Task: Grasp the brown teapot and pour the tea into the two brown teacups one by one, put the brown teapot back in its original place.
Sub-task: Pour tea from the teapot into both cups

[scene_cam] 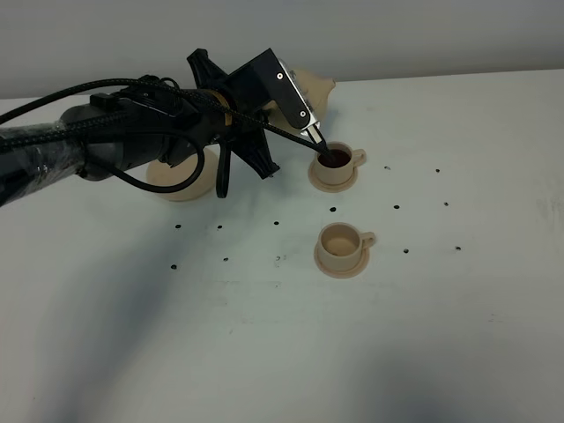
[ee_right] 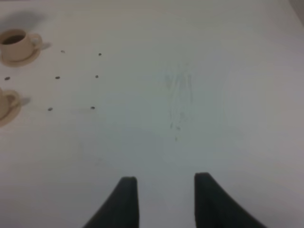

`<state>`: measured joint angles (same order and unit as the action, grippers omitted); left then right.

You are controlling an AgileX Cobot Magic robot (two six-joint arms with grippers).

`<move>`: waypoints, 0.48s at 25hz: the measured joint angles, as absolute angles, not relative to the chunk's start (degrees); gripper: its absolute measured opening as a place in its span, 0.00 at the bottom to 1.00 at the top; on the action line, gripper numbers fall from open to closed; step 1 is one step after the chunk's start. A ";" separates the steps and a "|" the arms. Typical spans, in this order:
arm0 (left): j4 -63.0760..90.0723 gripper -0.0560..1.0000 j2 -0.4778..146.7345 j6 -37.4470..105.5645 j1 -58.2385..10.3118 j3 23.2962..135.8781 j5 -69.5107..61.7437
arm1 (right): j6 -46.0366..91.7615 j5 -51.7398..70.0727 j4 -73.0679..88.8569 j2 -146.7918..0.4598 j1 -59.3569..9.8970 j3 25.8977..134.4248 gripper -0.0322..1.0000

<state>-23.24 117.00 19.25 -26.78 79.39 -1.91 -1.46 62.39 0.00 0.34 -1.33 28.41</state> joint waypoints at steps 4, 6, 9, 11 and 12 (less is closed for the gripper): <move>-20.50 0.13 116.92 15.62 -26.78 76.47 -2.08 | -1.46 62.39 0.00 0.34 -1.33 28.41 0.33; -19.37 0.13 116.80 12.41 -26.78 75.38 -2.08 | -1.46 62.39 0.00 0.34 -1.33 28.41 0.33; -17.88 0.13 116.10 9.13 -26.78 73.58 -2.10 | -1.46 62.39 0.00 0.34 -1.33 28.41 0.33; -16.92 0.13 115.15 8.29 -26.78 72.15 -2.22 | -1.46 62.39 0.00 0.34 -1.33 28.41 0.33; -16.44 0.13 114.43 7.87 -26.78 71.46 -2.22 | -1.46 62.39 0.00 0.34 -1.33 28.41 0.33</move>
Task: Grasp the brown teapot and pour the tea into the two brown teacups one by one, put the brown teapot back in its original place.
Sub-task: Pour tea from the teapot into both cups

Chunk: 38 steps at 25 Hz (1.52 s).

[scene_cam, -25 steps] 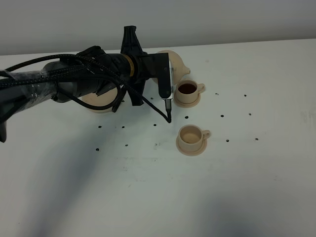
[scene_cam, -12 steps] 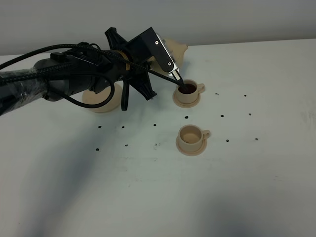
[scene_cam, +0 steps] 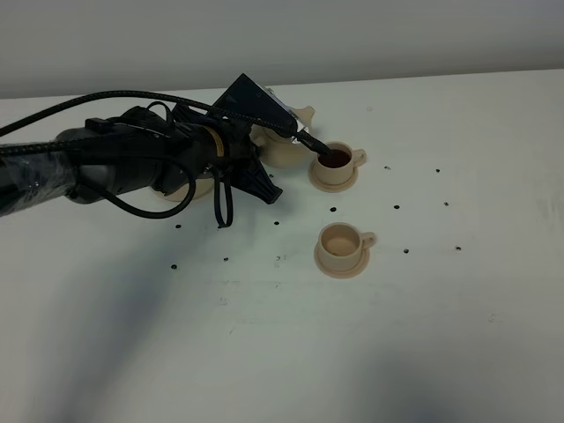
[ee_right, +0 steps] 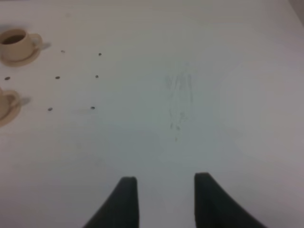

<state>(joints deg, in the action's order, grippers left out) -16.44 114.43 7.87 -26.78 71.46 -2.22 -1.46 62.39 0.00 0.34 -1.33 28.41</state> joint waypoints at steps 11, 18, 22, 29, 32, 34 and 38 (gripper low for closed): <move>-11.88 0.13 111.00 3.51 -26.78 65.24 -6.76 | -1.46 62.39 0.00 0.34 -1.33 28.41 0.33; -9.53 0.13 111.00 2.88 -27.48 65.05 -7.01 | -1.45 62.39 0.00 0.34 -1.33 28.41 0.33; -8.31 0.13 111.60 2.88 -27.94 65.05 -6.75 | -1.45 62.39 0.00 0.34 -1.33 28.41 0.33; -8.15 0.13 113.80 2.88 -27.97 65.05 -5.54 | -1.45 62.39 0.00 0.34 -1.33 28.41 0.33; -8.15 0.13 114.16 2.93 -27.97 65.05 -5.25 | -1.45 62.39 0.00 0.34 -1.33 28.41 0.33; -8.15 0.13 114.16 2.93 -27.97 65.05 -5.02 | -1.45 62.39 0.00 0.34 -1.33 28.41 0.33; -8.08 0.13 113.53 3.51 -28.00 65.05 -5.07 | -1.51 62.39 0.00 0.34 -1.33 28.41 0.33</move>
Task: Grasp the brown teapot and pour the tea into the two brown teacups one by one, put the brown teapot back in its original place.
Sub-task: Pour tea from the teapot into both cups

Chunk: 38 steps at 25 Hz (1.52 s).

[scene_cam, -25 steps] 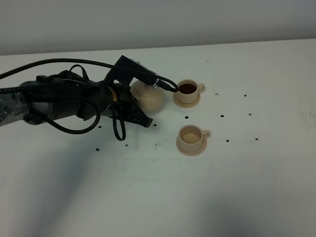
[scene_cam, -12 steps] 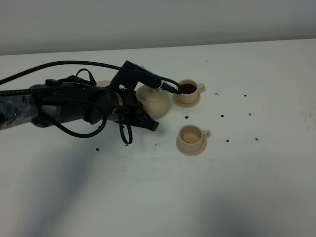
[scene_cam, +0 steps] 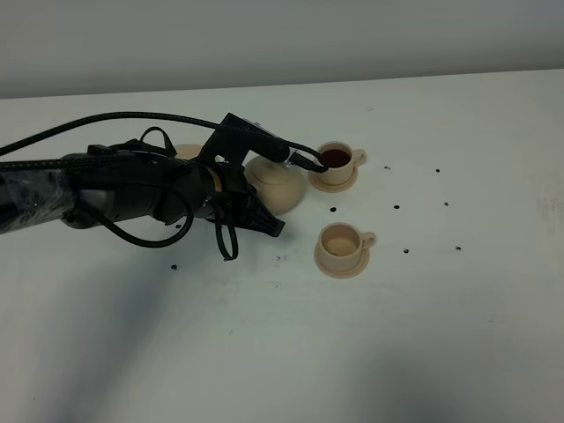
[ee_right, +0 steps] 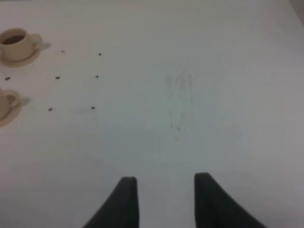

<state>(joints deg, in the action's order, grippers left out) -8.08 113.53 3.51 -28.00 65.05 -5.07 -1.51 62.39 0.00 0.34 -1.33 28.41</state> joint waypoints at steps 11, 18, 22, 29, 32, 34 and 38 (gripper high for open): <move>-8.86 0.13 109.79 17.58 -28.00 64.89 -4.61 | -1.46 62.39 0.00 0.34 -1.33 28.41 0.33; -8.86 0.13 107.07 27.24 -28.04 62.27 -2.56 | -1.40 62.39 0.00 0.34 -1.33 28.41 0.33; -8.88 0.13 106.00 30.39 -28.04 60.18 -1.09 | -1.40 62.39 0.00 0.34 -1.33 28.41 0.33; -9.50 0.13 103.69 37.22 -28.04 55.88 1.02 | -1.46 62.39 0.00 0.34 -1.33 28.41 0.33; -10.18 0.13 102.30 38.02 -28.04 53.93 2.47 | -1.46 62.39 0.00 0.34 -1.33 28.41 0.33; -10.69 0.13 101.35 38.21 -28.04 52.89 3.39 | -1.46 62.39 0.00 0.34 -1.33 28.41 0.33; -11.91 0.13 100.10 38.68 -28.04 51.10 5.10 | -1.46 62.39 0.00 0.34 -1.33 28.41 0.33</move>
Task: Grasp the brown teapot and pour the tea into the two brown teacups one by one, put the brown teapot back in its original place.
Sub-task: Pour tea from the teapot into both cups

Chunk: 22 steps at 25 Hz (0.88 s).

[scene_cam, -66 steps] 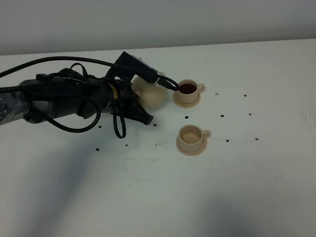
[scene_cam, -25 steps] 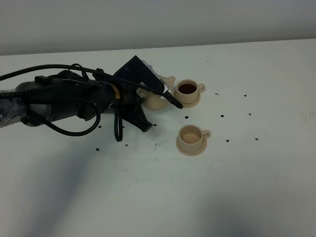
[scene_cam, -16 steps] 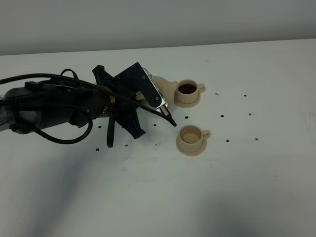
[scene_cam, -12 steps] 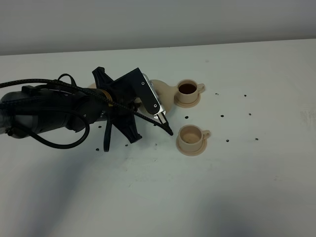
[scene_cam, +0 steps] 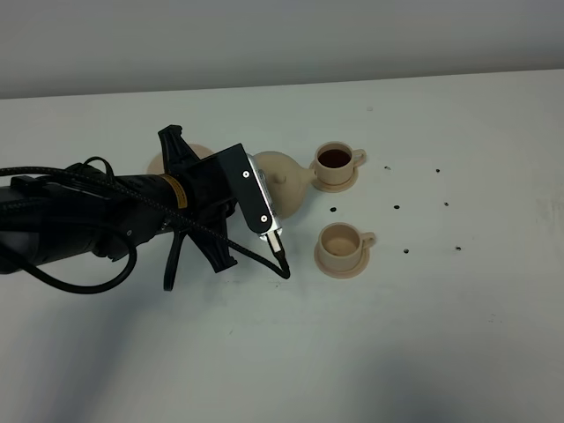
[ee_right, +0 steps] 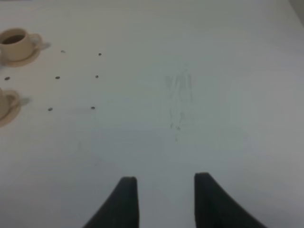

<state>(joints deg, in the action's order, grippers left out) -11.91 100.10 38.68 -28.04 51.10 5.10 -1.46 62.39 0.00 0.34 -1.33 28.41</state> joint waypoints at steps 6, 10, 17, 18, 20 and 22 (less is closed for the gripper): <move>-12.51 0.13 98.52 40.06 -28.04 47.87 7.42 | -1.46 62.39 0.00 0.34 -1.33 28.41 0.33; -12.51 0.13 97.65 40.61 -28.04 47.37 7.83 | -1.46 62.39 0.00 0.34 -1.33 28.41 0.33; -13.81 0.13 96.45 40.89 -28.04 43.93 11.28 | -1.46 62.39 0.00 0.34 -1.33 28.41 0.33; -14.12 0.13 96.45 40.89 -28.04 43.75 11.35 | -1.46 62.39 0.00 0.34 -1.33 28.41 0.33; -14.50 0.13 96.43 40.89 -28.04 43.16 11.97 | -1.46 62.39 0.00 0.34 -1.33 28.41 0.33; -14.85 0.13 96.38 40.89 -28.04 42.61 12.12 | -1.46 62.39 0.00 0.34 -1.33 28.41 0.33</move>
